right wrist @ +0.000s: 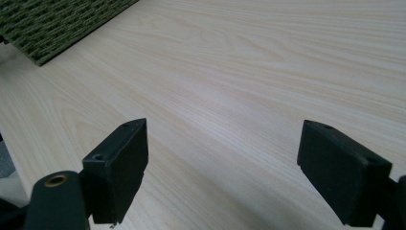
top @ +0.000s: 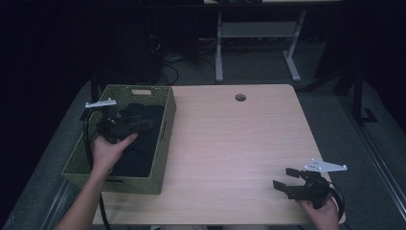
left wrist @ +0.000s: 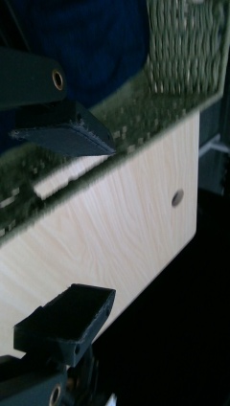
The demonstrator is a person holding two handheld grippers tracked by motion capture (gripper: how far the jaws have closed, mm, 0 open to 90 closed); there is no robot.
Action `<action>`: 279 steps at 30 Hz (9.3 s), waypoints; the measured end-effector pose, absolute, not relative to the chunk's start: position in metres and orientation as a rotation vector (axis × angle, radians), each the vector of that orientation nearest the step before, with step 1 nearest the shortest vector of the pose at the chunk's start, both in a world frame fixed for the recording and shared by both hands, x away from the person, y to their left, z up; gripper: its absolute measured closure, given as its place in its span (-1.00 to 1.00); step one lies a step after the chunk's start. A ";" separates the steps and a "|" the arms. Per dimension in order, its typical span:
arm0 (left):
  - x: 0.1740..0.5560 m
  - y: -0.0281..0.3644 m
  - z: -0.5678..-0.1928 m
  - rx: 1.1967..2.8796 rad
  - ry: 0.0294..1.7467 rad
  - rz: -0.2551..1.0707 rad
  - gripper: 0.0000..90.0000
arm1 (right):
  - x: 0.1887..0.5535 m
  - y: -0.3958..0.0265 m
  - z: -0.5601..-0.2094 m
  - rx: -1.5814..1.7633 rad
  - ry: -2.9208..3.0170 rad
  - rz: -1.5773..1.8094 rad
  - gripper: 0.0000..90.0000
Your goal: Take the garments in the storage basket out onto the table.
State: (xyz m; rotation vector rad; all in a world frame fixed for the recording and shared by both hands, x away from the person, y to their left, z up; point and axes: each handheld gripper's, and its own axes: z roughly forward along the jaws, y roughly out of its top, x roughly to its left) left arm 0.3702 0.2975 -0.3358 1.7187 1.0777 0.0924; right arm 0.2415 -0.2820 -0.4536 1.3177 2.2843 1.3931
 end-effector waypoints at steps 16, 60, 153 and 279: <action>0.396 0.325 -0.353 1.676 1.213 0.050 -0.41 | 0.240 -0.282 -0.452 1.311 2.287 1.390 -0.61; 0.437 0.347 -0.415 1.782 1.578 -0.105 -0.41 | 0.235 -0.273 -0.442 1.243 2.342 1.446 -0.61; 0.400 0.373 -0.345 1.633 1.496 0.051 0.80 | 0.235 -0.268 -0.439 1.232 2.324 1.452 -0.61; 0.401 0.143 -0.248 1.719 0.942 -0.151 1.00 | 0.237 -0.273 -0.442 1.239 2.324 1.468 -0.61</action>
